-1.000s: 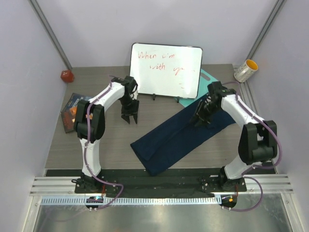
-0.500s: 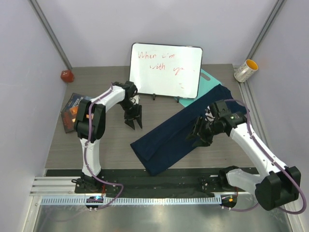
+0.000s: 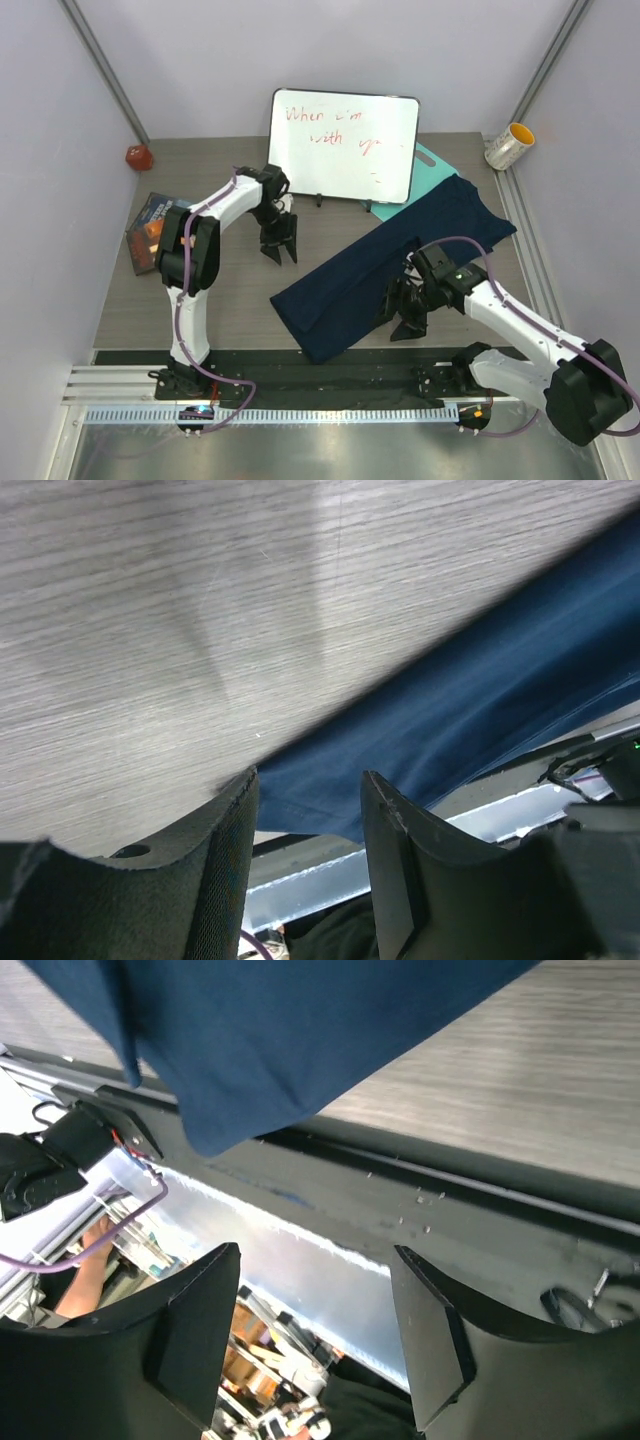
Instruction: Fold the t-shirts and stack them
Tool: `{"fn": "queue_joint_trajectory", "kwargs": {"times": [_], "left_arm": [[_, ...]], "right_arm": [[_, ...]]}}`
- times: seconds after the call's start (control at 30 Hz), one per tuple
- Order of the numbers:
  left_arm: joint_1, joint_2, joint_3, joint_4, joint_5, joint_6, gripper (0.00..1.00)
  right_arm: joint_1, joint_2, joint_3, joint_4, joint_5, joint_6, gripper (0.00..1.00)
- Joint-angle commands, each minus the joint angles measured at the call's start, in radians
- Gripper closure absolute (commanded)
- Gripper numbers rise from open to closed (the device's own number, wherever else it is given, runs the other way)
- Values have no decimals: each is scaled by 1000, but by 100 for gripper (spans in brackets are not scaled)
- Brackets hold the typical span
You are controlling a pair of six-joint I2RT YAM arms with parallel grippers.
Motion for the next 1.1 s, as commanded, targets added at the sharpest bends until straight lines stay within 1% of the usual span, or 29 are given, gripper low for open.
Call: {"fn": "queue_joint_trajectory", "kwargs": {"times": [0.0,0.07,0.1,0.17,0.23,0.3,0.33,0.4,0.47,0.6,0.73,0.8,0.93,1.07], "left_arm": [[0,-25,4,-3,8,21,53],[0,-41,-33,14,17,15,53],[0,-44,-46,31,29,12,53],[0,-53,-83,49,37,6,54],[0,-68,-129,85,42,2,54],[0,-85,-154,106,48,-3,54],[0,-90,-168,109,49,-5,54],[0,-100,-172,122,57,-12,54],[0,-105,-166,119,59,-18,54],[0,-110,-168,128,69,-35,54],[0,-81,-169,143,97,-57,55],[0,-67,-166,142,97,-60,55],[0,-59,-163,145,94,-61,55],[0,-68,-174,145,72,-51,55]], "right_arm": [[53,-68,-92,225,-11,99,32],[87,-76,-141,289,26,163,32],[128,-71,-149,334,40,182,31],[170,-52,-149,385,81,223,31],[237,-7,-135,444,126,238,31],[274,33,-137,519,149,254,31],[288,83,-119,511,155,243,30],[297,109,-100,507,192,226,30],[299,131,-108,528,195,242,30],[299,136,-167,640,196,309,30],[309,156,-163,672,242,340,30],[328,195,-163,700,242,352,30],[380,243,-146,717,262,369,30],[415,255,-140,689,268,377,30]]}}
